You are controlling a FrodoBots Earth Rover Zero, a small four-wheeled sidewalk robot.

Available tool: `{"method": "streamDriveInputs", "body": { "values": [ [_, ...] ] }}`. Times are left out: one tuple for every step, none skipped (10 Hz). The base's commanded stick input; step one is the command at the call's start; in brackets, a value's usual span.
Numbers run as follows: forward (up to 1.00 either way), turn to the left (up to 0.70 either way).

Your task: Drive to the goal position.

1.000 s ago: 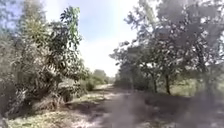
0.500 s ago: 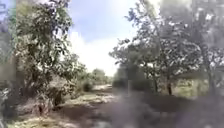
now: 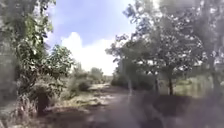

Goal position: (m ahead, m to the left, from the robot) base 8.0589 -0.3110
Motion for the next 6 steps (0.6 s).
{"method": "streamDriveInputs", "body": {
  "values": [
    [0.7,0.0],
    [0.7,0.0],
    [0.7,0.0],
    [0.7,0.0],
    [0.7,0.0],
    [0.7,0.0]
  ]
}}
